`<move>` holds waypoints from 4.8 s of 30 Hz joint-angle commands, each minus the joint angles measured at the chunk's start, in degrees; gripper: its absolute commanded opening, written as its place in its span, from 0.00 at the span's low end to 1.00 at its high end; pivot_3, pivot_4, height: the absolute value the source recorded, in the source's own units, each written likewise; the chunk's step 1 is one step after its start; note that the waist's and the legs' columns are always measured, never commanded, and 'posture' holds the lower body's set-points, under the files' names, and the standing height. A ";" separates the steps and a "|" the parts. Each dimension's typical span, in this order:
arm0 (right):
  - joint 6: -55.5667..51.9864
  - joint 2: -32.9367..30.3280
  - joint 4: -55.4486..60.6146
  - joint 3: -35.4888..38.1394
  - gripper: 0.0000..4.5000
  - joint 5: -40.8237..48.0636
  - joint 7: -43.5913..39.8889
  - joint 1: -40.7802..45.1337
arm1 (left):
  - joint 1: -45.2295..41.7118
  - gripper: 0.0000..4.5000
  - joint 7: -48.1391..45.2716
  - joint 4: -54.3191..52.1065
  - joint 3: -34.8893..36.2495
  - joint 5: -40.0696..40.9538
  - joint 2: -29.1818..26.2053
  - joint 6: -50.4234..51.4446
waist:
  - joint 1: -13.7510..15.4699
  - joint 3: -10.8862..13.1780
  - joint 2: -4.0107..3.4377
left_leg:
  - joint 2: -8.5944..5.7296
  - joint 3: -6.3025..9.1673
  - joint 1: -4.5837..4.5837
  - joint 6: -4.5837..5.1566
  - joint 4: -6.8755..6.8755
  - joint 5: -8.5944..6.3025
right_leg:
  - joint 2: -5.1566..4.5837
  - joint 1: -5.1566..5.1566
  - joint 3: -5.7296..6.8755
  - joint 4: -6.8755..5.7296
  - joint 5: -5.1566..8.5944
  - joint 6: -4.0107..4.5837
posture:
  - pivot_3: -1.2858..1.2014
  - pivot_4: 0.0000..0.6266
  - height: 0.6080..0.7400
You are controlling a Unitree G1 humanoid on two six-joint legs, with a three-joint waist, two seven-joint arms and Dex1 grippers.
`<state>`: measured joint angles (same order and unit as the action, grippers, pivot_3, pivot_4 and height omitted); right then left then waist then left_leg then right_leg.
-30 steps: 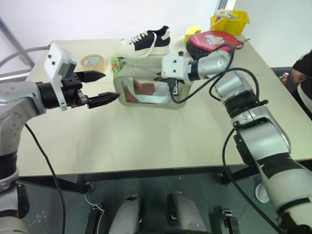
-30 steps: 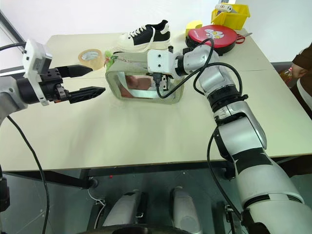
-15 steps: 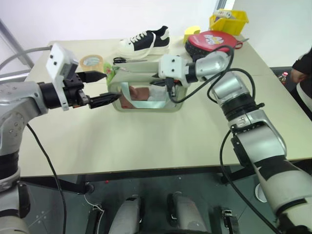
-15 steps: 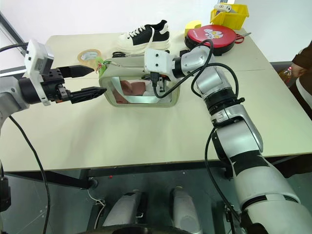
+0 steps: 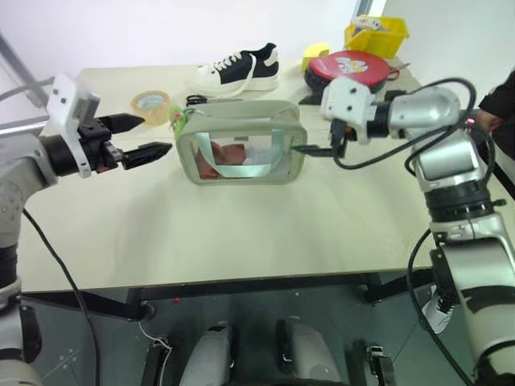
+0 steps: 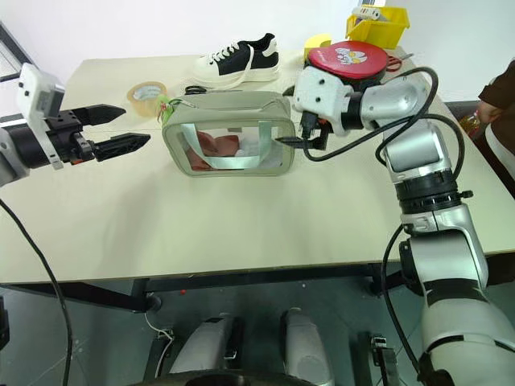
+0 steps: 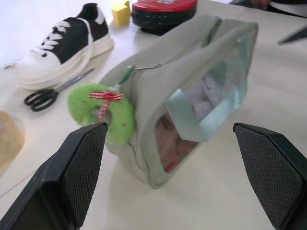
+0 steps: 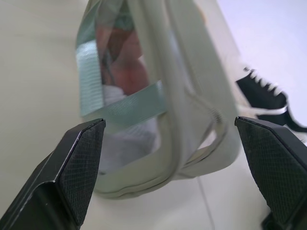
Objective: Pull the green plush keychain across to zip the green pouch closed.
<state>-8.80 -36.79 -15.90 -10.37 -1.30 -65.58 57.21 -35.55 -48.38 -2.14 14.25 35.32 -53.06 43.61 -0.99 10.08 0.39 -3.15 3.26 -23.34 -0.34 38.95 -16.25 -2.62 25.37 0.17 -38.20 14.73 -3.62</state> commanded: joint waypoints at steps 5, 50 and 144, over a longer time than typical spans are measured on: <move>2.16 2.56 -4.43 0.20 0.46 -0.42 3.84 1.10 | -5.19 1.00 1.26 9.08 0.06 -3.12 4.07 -4.90 | 0.27 0.00 0.01 | -0.01 -0.02 -0.03 -0.10 0.06 0.06 | -0.01 -0.03 0.00 0.07 -0.01 0.00 | 0.52 0.24 1.00; 1.85 3.93 -0.44 -1.07 0.00 -0.84 4.99 -1.18 | -25.86 0.81 3.48 54.27 -1.35 -14.49 24.02 -25.66 | 0.25 -0.03 0.04 | -0.03 -0.04 -0.06 -0.20 0.11 0.11 | 0.00 -0.01 0.01 0.04 -0.02 -0.02 | 0.52 0.24 1.00; 2.97 3.38 -5.51 -0.57 0.00 -0.38 5.68 0.86 | -3.13 0.02 -1.09 6.34 -9.69 -18.56 12.79 -10.56 | 0.22 -0.03 0.04 | -0.02 -0.02 -0.06 -0.17 0.10 0.10 | -0.01 -0.01 0.00 0.07 -0.02 -0.02 | 0.52 0.24 1.00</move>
<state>-6.22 -33.27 -21.05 -11.93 -1.77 -60.12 56.53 -38.43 -50.62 6.12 1.59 16.22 -39.46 32.94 -0.78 10.05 0.43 -3.17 3.24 -23.40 -0.50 39.05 -16.16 -2.63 25.35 0.16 -38.13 14.71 -3.65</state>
